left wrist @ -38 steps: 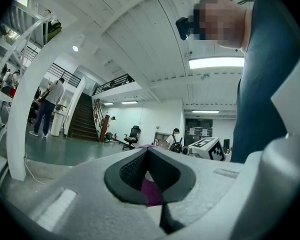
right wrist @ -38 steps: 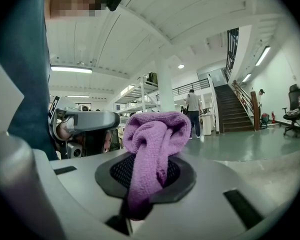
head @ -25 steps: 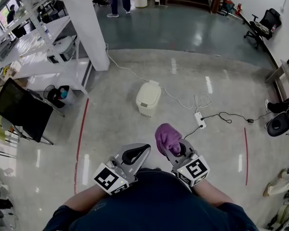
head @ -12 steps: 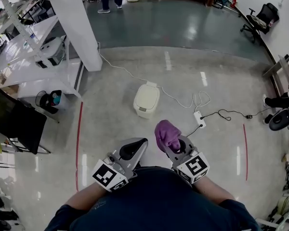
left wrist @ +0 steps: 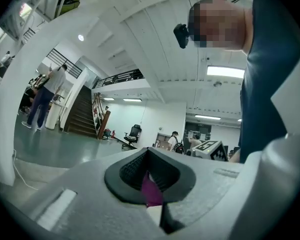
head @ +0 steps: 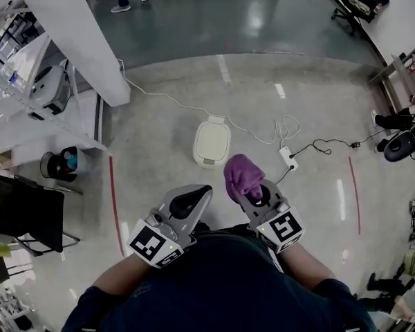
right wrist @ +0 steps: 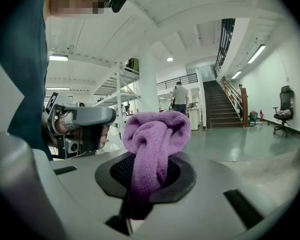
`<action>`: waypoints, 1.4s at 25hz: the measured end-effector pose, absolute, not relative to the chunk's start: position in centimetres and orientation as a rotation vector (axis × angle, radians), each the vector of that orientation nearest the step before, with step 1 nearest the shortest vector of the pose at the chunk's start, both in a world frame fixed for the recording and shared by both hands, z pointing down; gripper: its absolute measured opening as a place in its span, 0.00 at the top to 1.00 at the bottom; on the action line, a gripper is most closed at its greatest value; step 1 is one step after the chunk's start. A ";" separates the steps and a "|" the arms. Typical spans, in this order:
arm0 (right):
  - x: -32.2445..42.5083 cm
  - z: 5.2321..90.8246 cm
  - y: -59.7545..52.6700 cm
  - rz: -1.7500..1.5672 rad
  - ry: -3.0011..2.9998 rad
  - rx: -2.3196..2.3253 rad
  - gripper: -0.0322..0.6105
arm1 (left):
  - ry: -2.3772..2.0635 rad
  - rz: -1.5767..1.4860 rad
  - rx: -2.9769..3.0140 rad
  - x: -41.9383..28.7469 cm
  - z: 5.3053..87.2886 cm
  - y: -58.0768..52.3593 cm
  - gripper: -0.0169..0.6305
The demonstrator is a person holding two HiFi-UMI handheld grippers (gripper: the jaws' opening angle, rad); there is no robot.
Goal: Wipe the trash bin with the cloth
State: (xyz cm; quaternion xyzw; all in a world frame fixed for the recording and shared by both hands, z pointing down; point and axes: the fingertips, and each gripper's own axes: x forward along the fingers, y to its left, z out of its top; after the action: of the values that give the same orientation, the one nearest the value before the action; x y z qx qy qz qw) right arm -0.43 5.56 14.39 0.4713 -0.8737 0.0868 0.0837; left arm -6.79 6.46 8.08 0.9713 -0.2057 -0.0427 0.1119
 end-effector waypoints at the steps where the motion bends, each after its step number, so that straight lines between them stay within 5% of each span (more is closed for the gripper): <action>1: -0.3 14.3 4.8 0.254 -2.603 1.414 0.84 | -0.593 -0.125 2.850 -6.5 8.0 5.7 0.98; 15: 4.2 22.8 -5.6 0.329 -2.633 1.297 0.84 | -0.755 -0.134 2.743 -2.3 16.0 -3.6 0.98; 35: 3.5 50.0 -17.5 0.273 -2.665 1.198 0.84 | -0.852 -0.060 2.697 -1.4 44.0 -13.4 0.98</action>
State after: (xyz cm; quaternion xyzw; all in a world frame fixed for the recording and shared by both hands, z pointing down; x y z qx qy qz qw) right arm 3.49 -17.53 49.97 0.4061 -0.9032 0.0925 0.1033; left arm -1.38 -13.45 43.97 0.9417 -0.2975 -0.0208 0.1554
